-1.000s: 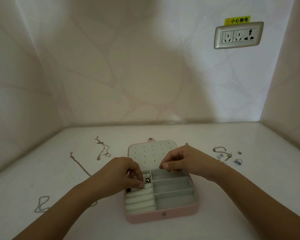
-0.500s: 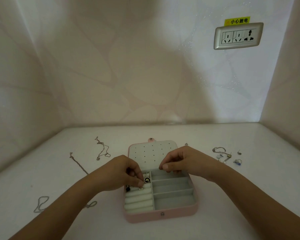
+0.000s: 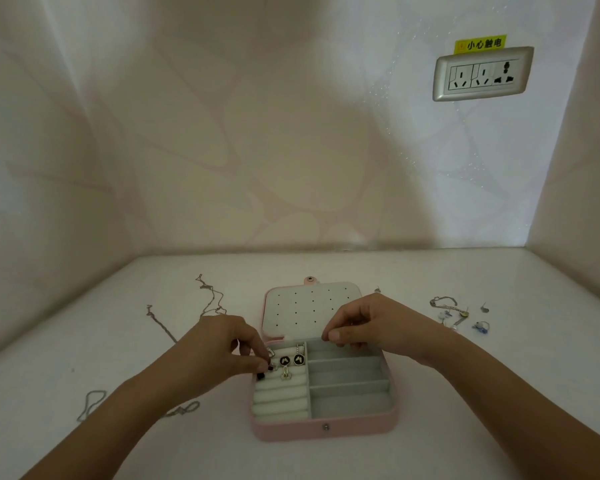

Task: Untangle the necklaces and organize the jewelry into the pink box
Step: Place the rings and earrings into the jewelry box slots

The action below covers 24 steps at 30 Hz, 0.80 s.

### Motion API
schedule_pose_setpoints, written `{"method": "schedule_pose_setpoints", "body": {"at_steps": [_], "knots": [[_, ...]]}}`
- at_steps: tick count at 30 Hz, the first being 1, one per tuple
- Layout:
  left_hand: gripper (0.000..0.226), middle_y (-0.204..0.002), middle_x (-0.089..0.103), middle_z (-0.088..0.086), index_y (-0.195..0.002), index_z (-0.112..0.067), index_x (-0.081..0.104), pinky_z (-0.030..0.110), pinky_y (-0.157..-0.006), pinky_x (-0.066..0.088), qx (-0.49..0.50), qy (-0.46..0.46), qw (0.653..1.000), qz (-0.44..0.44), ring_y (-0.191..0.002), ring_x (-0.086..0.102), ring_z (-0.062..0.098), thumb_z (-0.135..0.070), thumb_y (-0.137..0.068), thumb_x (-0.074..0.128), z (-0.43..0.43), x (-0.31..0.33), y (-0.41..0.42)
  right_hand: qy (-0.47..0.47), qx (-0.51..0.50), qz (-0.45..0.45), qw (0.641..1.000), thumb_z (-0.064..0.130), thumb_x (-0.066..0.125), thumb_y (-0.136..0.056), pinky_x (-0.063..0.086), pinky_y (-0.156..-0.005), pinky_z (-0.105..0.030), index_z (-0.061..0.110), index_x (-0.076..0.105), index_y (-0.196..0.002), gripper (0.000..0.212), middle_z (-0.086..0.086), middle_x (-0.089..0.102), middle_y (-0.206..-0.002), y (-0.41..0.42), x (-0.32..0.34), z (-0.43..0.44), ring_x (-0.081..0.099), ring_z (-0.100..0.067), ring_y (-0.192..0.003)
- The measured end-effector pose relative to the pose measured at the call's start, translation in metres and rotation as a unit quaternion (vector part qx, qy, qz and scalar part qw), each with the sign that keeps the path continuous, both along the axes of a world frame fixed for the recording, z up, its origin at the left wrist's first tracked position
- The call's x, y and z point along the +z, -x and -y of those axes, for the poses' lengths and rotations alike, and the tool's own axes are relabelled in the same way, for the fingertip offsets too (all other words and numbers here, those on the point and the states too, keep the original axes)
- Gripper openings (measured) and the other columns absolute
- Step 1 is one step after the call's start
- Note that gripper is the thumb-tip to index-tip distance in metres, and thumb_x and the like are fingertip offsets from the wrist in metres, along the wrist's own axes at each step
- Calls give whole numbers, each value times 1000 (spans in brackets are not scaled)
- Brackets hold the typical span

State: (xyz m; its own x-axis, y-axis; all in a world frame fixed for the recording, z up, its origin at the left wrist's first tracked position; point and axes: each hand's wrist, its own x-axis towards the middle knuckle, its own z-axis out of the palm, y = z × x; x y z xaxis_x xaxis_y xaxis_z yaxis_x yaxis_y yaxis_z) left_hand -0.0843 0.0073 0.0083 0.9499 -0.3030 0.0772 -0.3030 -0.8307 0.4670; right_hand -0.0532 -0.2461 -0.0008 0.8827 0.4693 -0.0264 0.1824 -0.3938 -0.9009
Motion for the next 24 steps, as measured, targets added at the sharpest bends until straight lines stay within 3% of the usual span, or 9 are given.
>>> {"method": "schedule_pose_setpoints", "body": {"at_steps": [10, 15, 19, 21, 24], "knots": [[21, -73, 56, -14, -66, -45, 61, 13, -62, 36, -20, -43, 998, 37, -74, 50, -9, -34, -78, 75, 5, -7, 5, 7, -3, 4, 1000, 17, 69, -86, 47, -67, -14, 21, 76, -85, 8, 6, 68, -75, 1, 0, 0, 57, -5, -72], [23, -75, 55, -14, -64, -45, 57, 12, -64, 37, -36, -69, 995, 58, -76, 52, -2, -38, -79, 73, 4, -9, 3, 6, -1, -2, 1000, 17, 70, -86, 48, -68, -16, 21, 76, -85, 7, 7, 68, -75, 0, 1, 0, 57, -5, -71], [3, -78, 54, -15, -81, -42, 69, 11, -64, 36, -44, -44, 996, 62, -79, 48, -9, -40, -82, 69, 3, -5, 3, 7, -1, -4, 1000, 18, 70, -86, 48, -68, -17, 23, 76, -84, 8, 7, 67, -75, 0, 1, 0, 56, -5, -70], [13, -80, 53, -19, -97, -41, 72, 9, -66, 35, -51, -55, 995, 66, -79, 48, -12, -37, -89, 62, 3, -6, 2, 8, -1, -4, 1000, 18, 70, -85, 48, -68, -18, 25, 76, -82, 9, 7, 67, -75, 1, 1, 0, 56, -5, -70], [16, -83, 54, -20, -101, -42, 71, 8, -69, 36, -57, -72, 994, 52, -78, 49, -9, -35, -90, 61, 2, -7, 0, 11, -1, -1, 1000, 18, 70, -86, 48, -68, -18, 25, 76, -83, 9, 6, 66, -75, 0, 1, 0, 56, -4, -69]]}}
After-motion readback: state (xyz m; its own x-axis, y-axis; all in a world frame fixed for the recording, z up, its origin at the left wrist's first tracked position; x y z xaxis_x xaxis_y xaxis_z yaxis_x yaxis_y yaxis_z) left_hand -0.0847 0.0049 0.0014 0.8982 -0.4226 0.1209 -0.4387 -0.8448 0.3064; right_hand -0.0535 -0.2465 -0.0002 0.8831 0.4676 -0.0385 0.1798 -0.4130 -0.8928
